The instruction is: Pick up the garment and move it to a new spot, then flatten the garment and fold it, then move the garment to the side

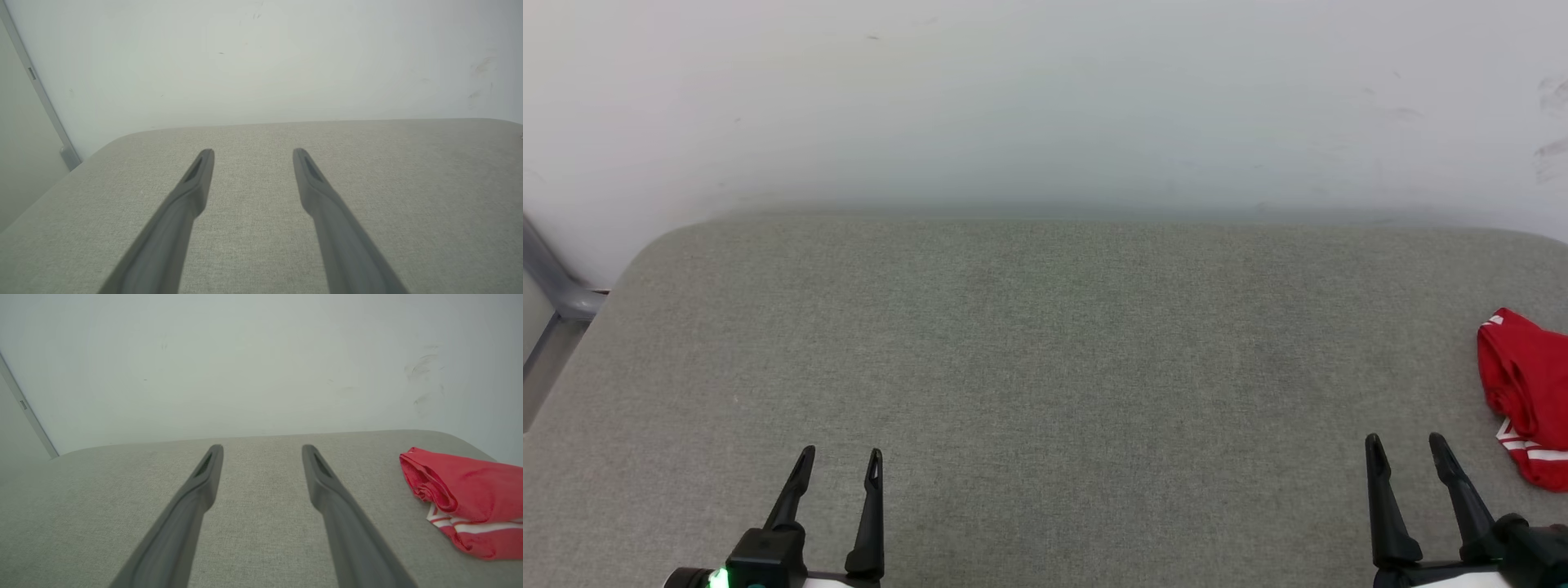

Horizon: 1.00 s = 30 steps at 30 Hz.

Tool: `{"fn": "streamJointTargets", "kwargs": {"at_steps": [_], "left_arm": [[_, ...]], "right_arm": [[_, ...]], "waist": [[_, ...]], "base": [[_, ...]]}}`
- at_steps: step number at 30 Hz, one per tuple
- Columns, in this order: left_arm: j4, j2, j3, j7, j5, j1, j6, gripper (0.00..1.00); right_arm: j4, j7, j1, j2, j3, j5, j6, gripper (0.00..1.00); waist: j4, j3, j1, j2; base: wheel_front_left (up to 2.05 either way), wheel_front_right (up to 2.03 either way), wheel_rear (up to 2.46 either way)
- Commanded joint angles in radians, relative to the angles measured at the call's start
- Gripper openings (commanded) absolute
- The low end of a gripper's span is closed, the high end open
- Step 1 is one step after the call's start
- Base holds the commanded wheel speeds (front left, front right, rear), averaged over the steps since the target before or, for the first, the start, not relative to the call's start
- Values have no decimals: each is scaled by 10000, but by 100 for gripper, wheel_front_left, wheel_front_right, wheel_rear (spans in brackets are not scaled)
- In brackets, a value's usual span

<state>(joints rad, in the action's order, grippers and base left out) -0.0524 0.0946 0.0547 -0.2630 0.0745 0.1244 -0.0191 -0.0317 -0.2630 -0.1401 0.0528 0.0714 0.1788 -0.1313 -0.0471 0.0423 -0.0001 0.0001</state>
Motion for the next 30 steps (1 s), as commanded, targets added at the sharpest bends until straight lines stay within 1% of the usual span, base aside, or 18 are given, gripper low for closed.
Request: {"fn": "streamJointTargets", "kwargs": {"at_steps": [1, 9, 16, 20, 21, 25, 28, 30], "left_arm": [[60, -7, -19, -22, -31, 88, -53, 100], [100, -61, -114, -22, -62, 135, -141, 100], [39, -114, -179, -22, -89, 148, -215, 100], [-10, -153, -220, -22, -110, 198, -184, 100], [-14, -126, -206, 0, -99, 115, -185, 0], [-393, -134, -205, 56, -34, 230, -167, 0], [-495, -147, -299, 241, 607, 85, -208, 0], [-518, -151, -322, 296, 823, 47, -221, 0]], "right_arm": [[79, -16, -162, -48, 34, 60, 13, 100], [85, -16, -287, -49, 134, 203, 13, 100], [-36, -16, -281, -50, 15, 118, 13, 100], [-90, -16, -253, -50, -63, 107, 13, 100], [-72, -2, -193, -2, -55, 156, 0, 0], [-399, 19, -258, -4, -89, 219, -2, 0], [-448, 148, -159, 8, -98, 836, -2, 0], [-471, 195, -120, 16, -98, 1043, -1, 0]], "waist": [[13, 1, 1, -1], [84, 13, 1, -1], [124, 54, 1, -1], [136, 82, 1, -1], [137, 83, 1, -1], [140, 86, 1, -1], [147, 73, 1, -1], [150, 68, 1, -1]], "base": [[0, 0, 0], [0, 0, 0], [0, 0, 0], [0, 0, 0], [0, 0, 0], [0, 0, 0], [0, 0, 0], [0, 0, 0]]}}
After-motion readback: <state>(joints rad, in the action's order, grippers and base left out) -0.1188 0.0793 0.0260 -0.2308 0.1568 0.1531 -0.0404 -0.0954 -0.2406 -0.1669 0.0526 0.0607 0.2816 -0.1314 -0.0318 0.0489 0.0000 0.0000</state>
